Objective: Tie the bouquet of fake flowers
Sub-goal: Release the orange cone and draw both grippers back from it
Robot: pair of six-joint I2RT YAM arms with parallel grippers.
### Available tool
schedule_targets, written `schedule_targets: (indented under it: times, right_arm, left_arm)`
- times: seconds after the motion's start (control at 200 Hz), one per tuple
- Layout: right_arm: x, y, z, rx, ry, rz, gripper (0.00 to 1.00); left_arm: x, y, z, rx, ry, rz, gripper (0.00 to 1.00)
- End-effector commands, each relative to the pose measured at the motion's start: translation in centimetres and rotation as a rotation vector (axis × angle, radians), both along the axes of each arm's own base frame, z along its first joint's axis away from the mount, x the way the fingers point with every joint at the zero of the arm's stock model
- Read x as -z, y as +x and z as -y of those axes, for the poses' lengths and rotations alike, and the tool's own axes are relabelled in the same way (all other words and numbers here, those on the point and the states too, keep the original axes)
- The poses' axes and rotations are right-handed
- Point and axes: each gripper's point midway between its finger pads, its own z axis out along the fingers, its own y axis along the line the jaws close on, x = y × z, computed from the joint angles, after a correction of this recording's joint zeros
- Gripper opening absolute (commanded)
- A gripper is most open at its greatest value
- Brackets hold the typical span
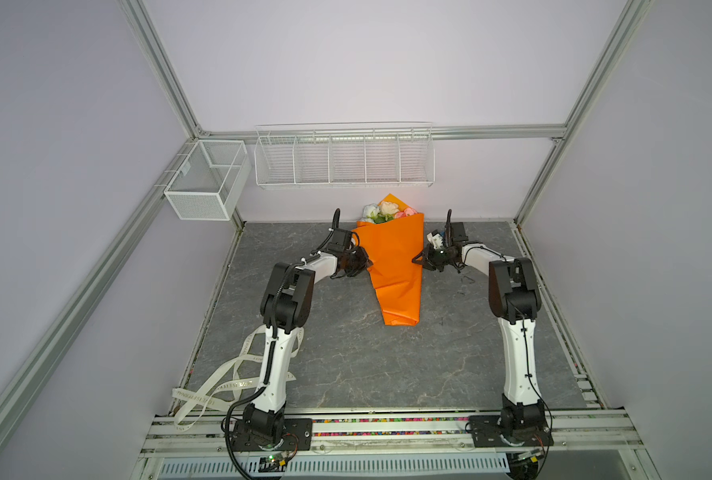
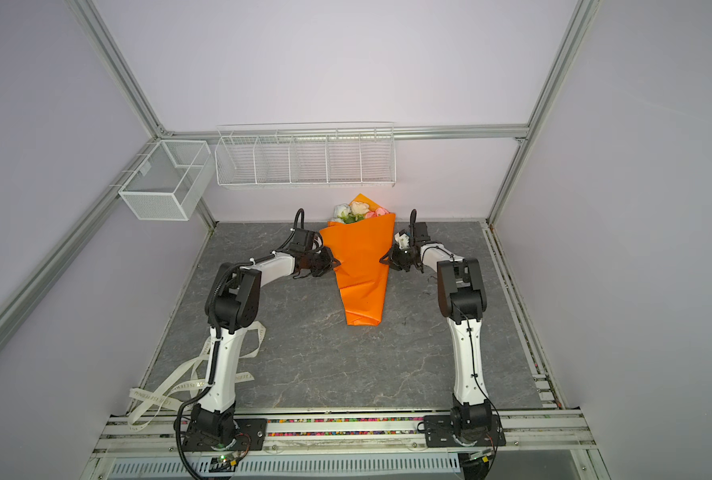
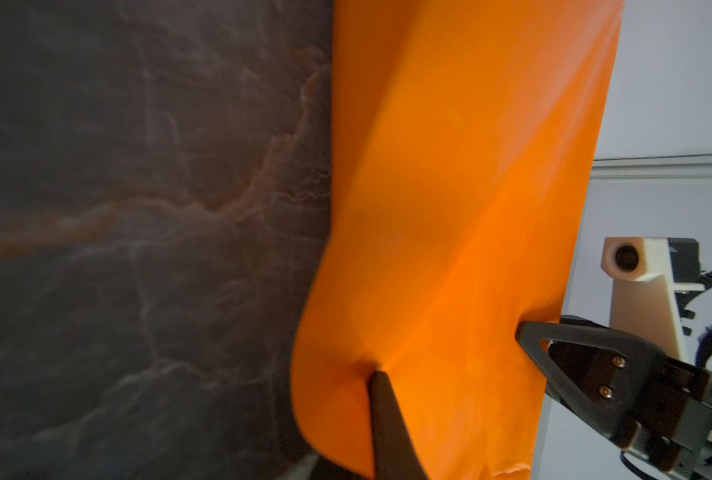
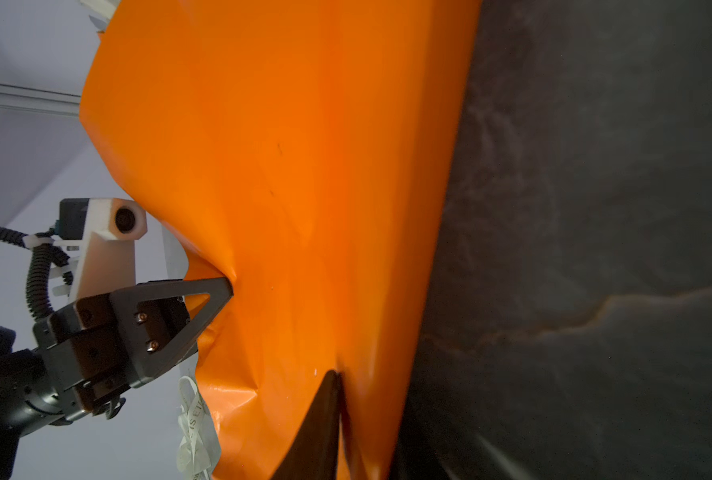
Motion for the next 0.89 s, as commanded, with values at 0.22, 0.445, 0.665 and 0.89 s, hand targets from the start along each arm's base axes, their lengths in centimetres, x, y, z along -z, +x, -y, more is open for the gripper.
schedule_targets:
  times: [0.22, 0.445, 0.665, 0.89]
  right_arm:
    - [-4.7, -3.0, 4.0, 0.043, -0.090, 0.005, 0.56]
    - [-10.0, -9.1, 4.9, 0.024, -0.126, 0.087, 0.59]
    - [-11.0, -16.8, 3.6, -0.025, -0.227, 0.108, 0.59]
    - [-10.8, -22.5, -0.6, -0.126, -0.268, 0.104, 0.59]
  left_arm:
    - [-4.7, -1.5, -3.5, -0.047, 0.074, 0.072, 0.54]
    - [-9.0, -7.0, -7.5, -0.055, 0.182, 0.114, 0.64]
    - [-8.8, -16.8, -17.3, -0.195, 0.498, -0.018, 0.61]
    - [-4.4, -25.8, -22.1, -0.218, 0.627, -0.204, 0.62]
